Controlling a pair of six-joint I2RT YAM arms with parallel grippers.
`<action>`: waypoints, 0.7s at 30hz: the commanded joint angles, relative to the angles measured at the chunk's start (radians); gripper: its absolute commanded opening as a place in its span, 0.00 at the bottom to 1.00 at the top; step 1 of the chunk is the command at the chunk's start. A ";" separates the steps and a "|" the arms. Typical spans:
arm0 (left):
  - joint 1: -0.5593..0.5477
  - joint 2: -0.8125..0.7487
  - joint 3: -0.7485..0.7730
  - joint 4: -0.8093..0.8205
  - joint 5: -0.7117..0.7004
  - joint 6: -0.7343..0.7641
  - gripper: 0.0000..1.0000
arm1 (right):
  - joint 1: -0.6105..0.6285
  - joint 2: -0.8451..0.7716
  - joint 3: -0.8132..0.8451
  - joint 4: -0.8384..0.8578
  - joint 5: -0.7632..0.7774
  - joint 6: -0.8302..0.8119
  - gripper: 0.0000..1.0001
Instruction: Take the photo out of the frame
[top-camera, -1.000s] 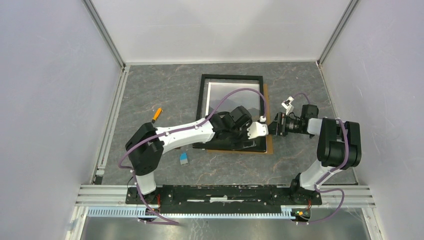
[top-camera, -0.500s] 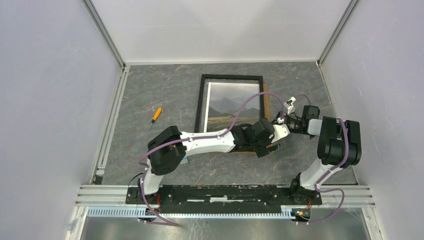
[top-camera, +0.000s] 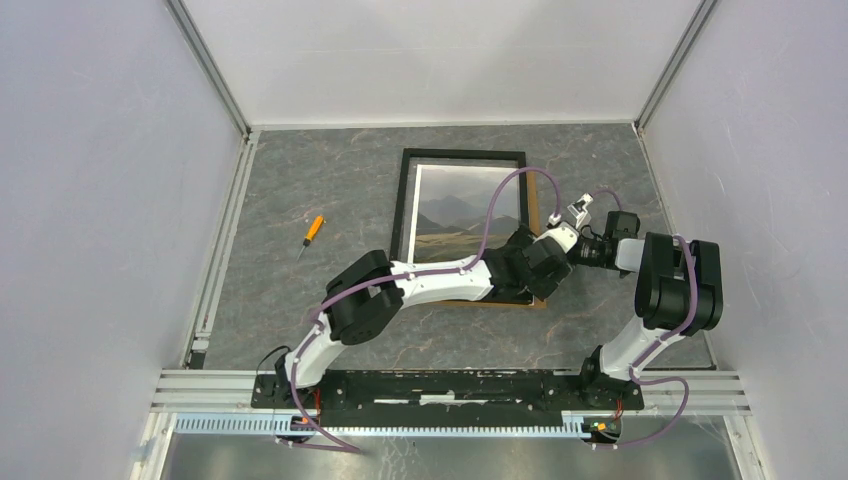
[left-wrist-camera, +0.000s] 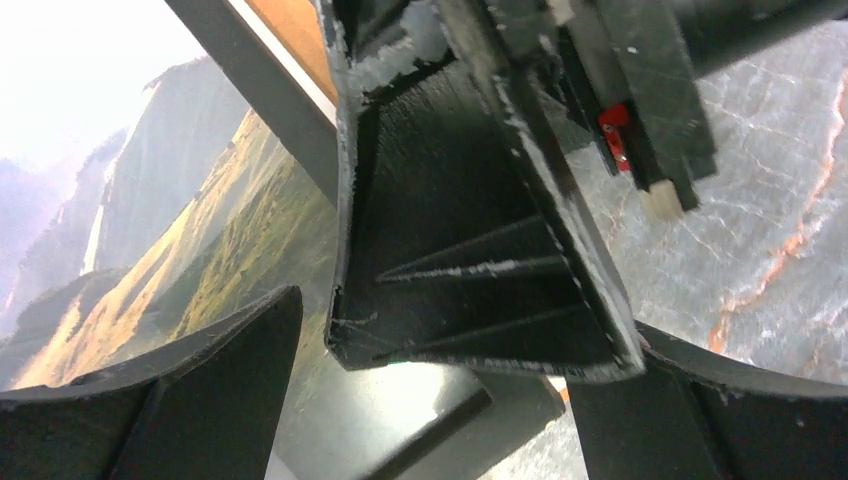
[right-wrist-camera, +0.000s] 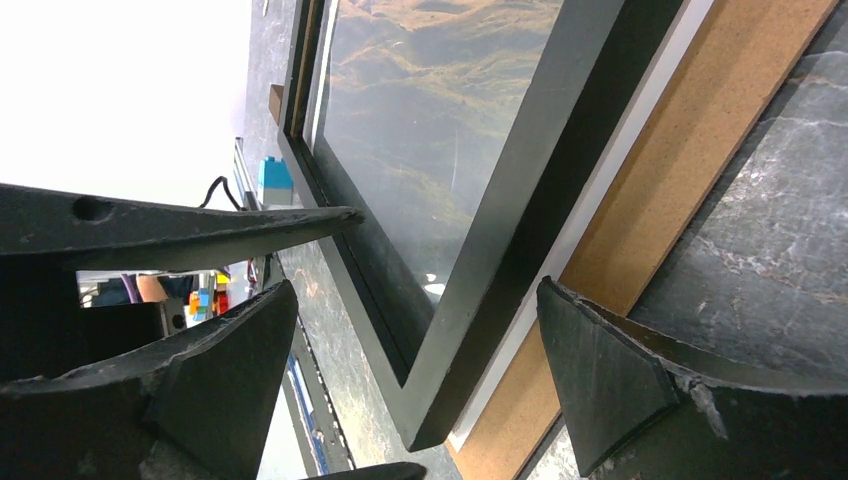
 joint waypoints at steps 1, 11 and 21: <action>-0.004 0.048 0.056 -0.021 -0.091 -0.122 1.00 | -0.006 0.046 -0.037 -0.009 0.222 -0.036 0.98; -0.001 0.098 0.065 -0.070 -0.162 -0.171 1.00 | -0.012 0.046 -0.034 -0.020 0.256 -0.044 0.98; 0.014 0.039 -0.015 -0.050 -0.183 -0.173 1.00 | -0.014 0.060 -0.028 -0.029 0.286 -0.053 0.98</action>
